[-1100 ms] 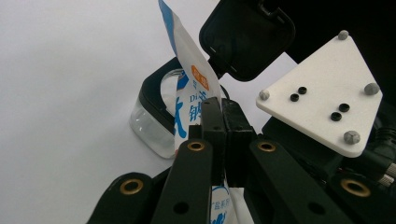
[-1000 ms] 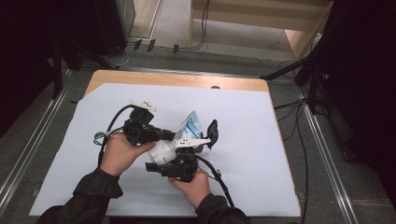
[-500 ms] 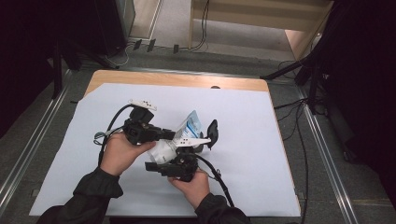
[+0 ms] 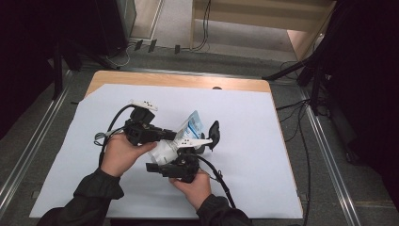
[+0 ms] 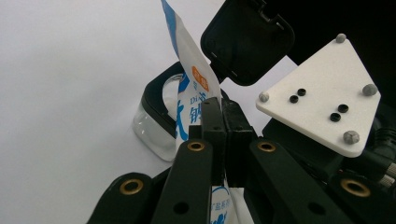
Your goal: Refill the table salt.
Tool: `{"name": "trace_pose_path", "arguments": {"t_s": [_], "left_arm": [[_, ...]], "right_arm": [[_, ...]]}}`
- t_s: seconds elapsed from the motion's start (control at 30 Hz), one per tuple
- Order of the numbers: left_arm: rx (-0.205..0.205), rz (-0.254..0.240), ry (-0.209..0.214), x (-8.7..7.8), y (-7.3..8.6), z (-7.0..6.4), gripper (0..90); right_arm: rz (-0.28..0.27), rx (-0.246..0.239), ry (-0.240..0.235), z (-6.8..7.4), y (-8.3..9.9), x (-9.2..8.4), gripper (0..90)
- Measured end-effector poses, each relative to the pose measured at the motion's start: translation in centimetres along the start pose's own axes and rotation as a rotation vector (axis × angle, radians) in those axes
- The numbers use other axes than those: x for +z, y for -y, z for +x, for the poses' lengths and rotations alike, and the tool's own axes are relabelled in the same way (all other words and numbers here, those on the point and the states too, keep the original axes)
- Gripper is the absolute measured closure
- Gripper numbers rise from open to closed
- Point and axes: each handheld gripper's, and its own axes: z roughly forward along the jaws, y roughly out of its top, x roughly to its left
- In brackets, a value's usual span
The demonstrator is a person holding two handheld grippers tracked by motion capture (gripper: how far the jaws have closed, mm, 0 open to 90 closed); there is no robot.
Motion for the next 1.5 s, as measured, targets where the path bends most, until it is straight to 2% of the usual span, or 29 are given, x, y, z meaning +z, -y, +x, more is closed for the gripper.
{"name": "trace_pose_path", "arguments": {"t_s": [0.47,0.73,1.5], "left_arm": [[-0.005,-0.022,-0.004,-0.30,-0.16,0.11,90.0],[-0.007,-0.032,-0.006,-0.21,-0.09,0.26,90.0],[-0.007,-0.032,-0.008,-0.02,-0.20,0.15,90.0]], "right_arm": [[-0.001,0.001,0.001,0.06,-0.50,0.17,55.4],[-0.002,-0.001,0.021,0.06,-0.54,0.33,55.4],[-0.010,0.020,-0.004,-0.12,-0.55,0.28,55.4]]}}
